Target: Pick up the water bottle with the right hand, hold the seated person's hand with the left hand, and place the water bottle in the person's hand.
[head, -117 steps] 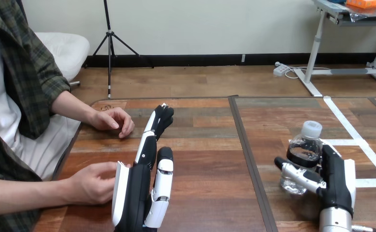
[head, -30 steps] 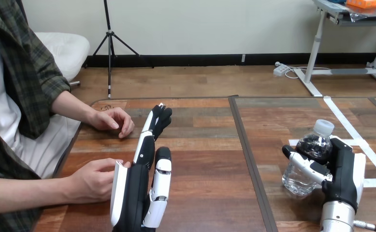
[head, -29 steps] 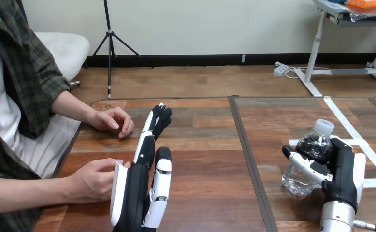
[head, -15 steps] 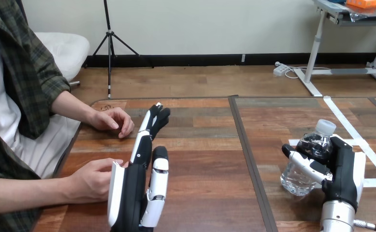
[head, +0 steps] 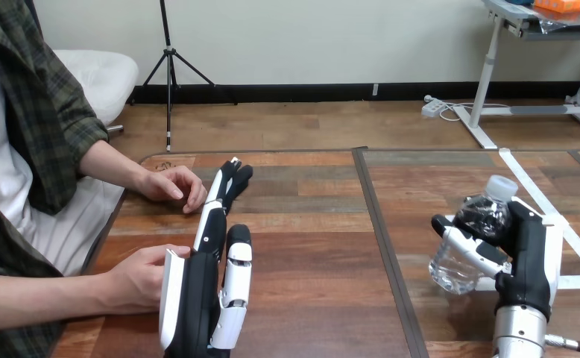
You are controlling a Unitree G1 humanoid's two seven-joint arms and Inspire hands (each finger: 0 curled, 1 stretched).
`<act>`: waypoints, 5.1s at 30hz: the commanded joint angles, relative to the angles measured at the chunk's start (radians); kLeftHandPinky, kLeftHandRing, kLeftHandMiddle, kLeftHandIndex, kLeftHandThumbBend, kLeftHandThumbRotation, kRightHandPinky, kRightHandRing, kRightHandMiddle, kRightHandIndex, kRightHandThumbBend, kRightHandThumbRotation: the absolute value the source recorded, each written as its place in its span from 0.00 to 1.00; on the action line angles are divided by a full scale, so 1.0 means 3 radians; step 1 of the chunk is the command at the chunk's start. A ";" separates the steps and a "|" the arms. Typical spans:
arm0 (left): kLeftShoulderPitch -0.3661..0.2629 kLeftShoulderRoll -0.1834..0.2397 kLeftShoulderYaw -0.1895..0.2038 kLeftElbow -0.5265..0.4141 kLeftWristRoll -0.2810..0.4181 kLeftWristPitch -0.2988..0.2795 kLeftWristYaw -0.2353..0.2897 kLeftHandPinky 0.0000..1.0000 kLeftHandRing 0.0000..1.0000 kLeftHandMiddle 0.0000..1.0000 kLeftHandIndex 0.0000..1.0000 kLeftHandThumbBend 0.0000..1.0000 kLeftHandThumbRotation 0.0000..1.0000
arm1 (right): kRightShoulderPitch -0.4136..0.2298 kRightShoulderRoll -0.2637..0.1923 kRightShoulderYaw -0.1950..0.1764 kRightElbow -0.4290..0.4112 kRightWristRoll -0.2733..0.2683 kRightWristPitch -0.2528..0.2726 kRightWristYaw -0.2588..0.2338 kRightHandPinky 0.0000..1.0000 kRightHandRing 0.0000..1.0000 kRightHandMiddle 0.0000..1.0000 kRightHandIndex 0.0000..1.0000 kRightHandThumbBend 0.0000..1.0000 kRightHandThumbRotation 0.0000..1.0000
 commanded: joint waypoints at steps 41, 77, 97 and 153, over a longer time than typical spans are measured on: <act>-0.0230 0.0279 0.0223 -0.0210 -0.0221 0.0017 -0.0204 0.99 0.95 0.93 0.92 0.23 0.27 | 0.0204 0.0222 0.0145 -0.1239 0.0035 -0.0579 0.0638 0.42 0.45 0.49 0.51 0.72 0.00; 0.0111 0.1099 0.1020 -0.1455 0.1189 0.1573 -0.0170 0.78 0.85 0.87 0.82 0.94 0.00 | 0.0377 0.0307 0.0277 -0.1619 -0.0046 -0.0353 0.0917 0.41 0.44 0.48 0.50 0.70 0.00; 0.0067 0.1573 0.0802 -0.1779 0.2231 0.3038 -0.1163 0.79 0.83 0.84 0.81 0.96 0.04 | 0.0381 0.0317 0.0256 -0.1581 0.0045 -0.0352 0.1083 0.41 0.44 0.48 0.50 0.69 0.00; -0.0400 0.1886 0.0099 -0.1453 0.2651 0.4054 -0.2011 0.77 0.80 0.81 0.79 0.86 0.00 | 0.0379 0.0309 0.0236 -0.1569 0.0120 -0.0352 0.1190 0.41 0.44 0.49 0.50 0.68 0.00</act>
